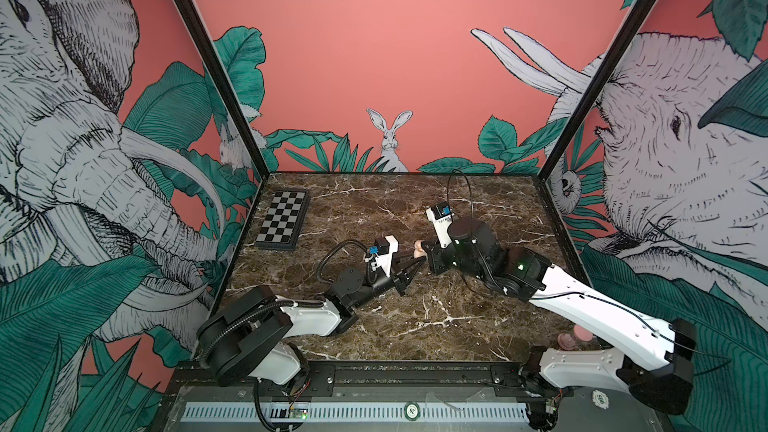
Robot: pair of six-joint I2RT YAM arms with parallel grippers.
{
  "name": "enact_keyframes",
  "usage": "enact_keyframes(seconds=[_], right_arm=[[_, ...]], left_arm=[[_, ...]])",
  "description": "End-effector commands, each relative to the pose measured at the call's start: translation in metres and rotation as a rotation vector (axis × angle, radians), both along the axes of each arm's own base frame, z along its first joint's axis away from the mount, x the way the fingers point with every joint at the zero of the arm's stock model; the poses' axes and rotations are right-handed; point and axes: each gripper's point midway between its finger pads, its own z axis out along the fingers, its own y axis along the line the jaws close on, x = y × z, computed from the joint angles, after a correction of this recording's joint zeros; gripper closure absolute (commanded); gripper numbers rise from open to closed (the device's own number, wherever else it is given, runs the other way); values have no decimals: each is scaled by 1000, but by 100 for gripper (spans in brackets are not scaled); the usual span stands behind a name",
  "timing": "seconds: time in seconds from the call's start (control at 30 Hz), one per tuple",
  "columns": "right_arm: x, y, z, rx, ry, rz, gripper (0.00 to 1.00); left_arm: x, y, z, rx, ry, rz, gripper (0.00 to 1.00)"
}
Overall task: Insert the wireless bluetooth earbuds into the charging case
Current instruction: 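Push the earbud down into the case slot with the right gripper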
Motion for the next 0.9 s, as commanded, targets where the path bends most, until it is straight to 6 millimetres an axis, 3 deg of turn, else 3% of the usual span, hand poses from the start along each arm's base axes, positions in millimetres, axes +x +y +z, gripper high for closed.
enact_keyframes(seconds=[0.0, 0.87], right_arm=[[-8, -4, -2, -21, 26, 2, 94], [-10, -2, -6, -14, 42, 8, 95]], left_arm=[[1, 8, 33, -91, -68, 33, 100], [-1, 12, 37, -57, -158, 63, 100]])
